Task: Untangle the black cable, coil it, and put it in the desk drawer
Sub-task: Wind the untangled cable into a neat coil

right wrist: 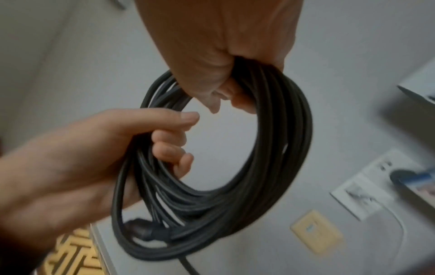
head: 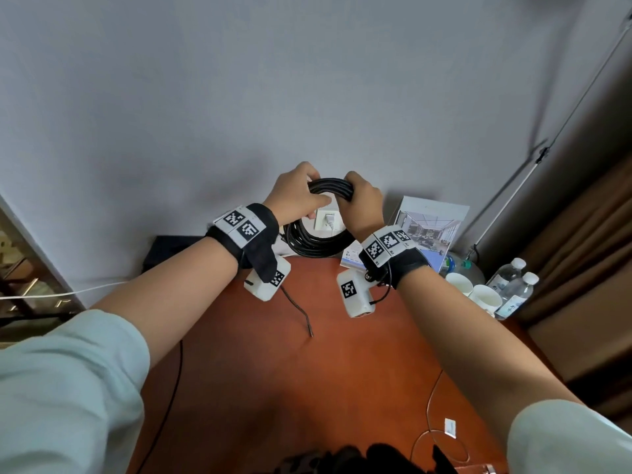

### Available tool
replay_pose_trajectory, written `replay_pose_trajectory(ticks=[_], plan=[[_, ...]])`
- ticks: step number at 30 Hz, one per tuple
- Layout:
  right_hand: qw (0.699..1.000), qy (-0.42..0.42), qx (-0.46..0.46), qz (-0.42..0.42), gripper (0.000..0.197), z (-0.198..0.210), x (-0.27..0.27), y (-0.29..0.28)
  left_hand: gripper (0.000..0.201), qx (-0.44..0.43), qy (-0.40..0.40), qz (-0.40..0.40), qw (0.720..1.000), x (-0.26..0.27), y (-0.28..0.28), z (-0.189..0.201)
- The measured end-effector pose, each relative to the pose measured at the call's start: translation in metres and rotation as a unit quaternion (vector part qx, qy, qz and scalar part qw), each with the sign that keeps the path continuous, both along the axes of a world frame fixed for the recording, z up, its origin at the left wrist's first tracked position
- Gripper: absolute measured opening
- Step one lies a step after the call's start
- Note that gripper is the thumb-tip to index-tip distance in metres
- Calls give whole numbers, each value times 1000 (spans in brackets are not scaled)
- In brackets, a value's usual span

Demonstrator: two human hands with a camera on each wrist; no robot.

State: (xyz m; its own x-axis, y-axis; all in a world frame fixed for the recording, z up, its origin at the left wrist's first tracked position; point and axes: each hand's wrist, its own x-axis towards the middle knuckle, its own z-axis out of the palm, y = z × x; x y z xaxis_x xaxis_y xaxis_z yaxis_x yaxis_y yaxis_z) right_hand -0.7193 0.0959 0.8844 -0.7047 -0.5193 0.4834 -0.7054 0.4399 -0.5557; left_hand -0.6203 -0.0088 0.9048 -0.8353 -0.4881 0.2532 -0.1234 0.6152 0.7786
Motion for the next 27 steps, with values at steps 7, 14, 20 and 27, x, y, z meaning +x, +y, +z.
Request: replay_pose_trajectory(ticks=[7,14,20,27], plan=[[984,-136,-103,-45,16,-17,-7,3,17,122,-6,14,992,3,-4,-20],[955,-236,-164,-73,21,-23,-16,6,20,260,-72,-224,937,24,-16,0],[900,-357,-229,-97,19,-25,-10,0,23,346,29,-169,922,11,-8,-13],[920,-361,-150,35,14,-15,-8,7,10,108,53,-8,993,4,-12,-19]])
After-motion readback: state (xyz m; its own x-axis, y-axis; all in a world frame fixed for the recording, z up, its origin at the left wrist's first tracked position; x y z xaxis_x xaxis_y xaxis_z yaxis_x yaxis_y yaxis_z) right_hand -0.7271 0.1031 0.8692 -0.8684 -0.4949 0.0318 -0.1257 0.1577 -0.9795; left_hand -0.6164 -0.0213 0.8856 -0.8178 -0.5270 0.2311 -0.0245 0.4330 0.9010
